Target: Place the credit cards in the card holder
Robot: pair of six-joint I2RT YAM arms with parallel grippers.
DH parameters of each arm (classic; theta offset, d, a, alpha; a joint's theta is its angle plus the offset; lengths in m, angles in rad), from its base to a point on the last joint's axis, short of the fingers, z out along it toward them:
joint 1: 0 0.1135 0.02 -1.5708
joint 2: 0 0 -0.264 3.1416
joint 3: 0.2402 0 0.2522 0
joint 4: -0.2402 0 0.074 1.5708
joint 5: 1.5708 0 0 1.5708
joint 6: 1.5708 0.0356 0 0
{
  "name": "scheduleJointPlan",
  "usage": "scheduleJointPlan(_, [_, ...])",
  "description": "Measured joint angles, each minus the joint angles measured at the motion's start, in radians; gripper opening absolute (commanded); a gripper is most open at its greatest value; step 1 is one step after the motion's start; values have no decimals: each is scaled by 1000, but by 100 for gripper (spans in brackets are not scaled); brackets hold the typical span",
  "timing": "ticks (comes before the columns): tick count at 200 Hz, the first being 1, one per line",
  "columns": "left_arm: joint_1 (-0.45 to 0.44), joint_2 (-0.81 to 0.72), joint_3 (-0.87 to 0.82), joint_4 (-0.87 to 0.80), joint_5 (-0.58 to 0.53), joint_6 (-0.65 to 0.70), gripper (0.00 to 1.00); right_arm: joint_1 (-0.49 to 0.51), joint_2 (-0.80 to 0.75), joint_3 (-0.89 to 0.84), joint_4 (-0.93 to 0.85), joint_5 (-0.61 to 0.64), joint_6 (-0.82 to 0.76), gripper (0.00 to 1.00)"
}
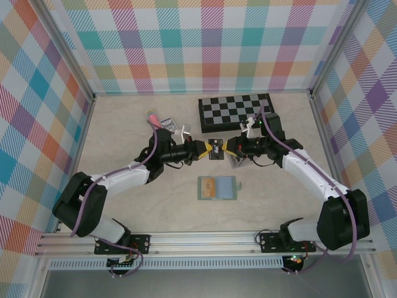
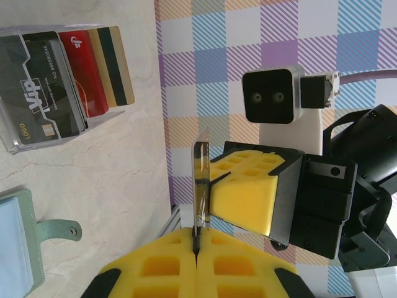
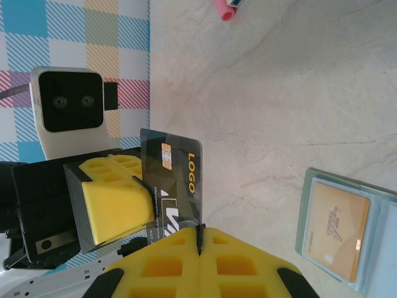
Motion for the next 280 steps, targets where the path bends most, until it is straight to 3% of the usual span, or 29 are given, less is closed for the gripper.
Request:
scheduleJointPlan(16, [0,-8,-6,-19,-3,14,0,0,0,0,-26,15,-16,23])
scheduleJointPlan(41, [-1,-47,-32,-133,-39,71,0,1,4,0,-141,124,-76,48])
scheduleJointPlan(63, [-9,-69,-71,-225,-88,121,0,11,23,-16,-235,259,-125,59])
scheduleJointPlan(92, [-46,-57,-143,-272,-145,137,0,29,79,-81,-302,372,-172,66])
scheduleJointPlan(133, [-133,17,-149,-279,-196,159,0,40,148,-140,-309,414,-189,67])
scheduleJointPlan(213, [-177,141,-149,-218,-241,180,0,45,220,-150,-246,413,-190,58])
scheduleJointPlan(280, [-181,188,-150,-136,-244,180,0,46,277,-151,-225,407,-211,34])
